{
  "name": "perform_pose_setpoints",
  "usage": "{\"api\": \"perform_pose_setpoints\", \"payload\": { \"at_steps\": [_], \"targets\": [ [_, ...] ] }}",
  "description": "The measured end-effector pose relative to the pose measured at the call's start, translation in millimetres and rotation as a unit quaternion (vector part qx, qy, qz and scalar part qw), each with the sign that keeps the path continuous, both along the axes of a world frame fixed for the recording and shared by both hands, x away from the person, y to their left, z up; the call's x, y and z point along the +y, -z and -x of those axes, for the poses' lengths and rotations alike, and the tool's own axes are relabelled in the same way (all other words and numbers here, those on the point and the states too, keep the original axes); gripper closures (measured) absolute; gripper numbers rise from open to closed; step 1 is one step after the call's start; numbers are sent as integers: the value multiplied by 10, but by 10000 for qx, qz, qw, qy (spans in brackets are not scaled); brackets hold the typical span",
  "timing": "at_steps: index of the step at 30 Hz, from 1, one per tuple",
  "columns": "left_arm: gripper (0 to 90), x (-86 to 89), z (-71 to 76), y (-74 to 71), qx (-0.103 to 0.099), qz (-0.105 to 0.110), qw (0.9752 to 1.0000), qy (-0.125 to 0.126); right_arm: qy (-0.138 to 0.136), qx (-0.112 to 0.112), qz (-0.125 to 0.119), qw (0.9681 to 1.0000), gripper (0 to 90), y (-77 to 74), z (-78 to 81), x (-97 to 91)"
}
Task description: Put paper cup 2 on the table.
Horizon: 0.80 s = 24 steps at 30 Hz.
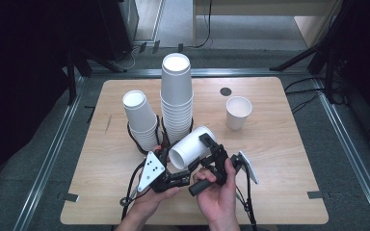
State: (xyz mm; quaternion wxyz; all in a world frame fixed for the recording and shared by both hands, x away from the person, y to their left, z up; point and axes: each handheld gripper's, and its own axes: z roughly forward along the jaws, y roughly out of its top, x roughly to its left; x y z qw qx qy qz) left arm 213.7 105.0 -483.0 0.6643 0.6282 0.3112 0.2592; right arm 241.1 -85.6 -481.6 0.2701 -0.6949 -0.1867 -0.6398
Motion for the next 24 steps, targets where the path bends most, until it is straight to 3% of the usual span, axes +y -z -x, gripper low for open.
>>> {"api": "perform_pose_setpoints", "payload": {
  "at_steps": [11, 17, 24],
  "targets": [
    [225, -2, 6, -2, -29, -5, 10000, 65, -154, -39, -73, 9998, 0, 2, -63, 27],
    [214, -8, 8, 0, -44, -37, 9999, 86, -139, 14, -29, 9999, 86, 1, -53, 18],
    [135, 35, 4, -39, 124, 206, 9997, 98, -28, -143, -147, 9998, 120, -34, -22, 17]
  ]
}}
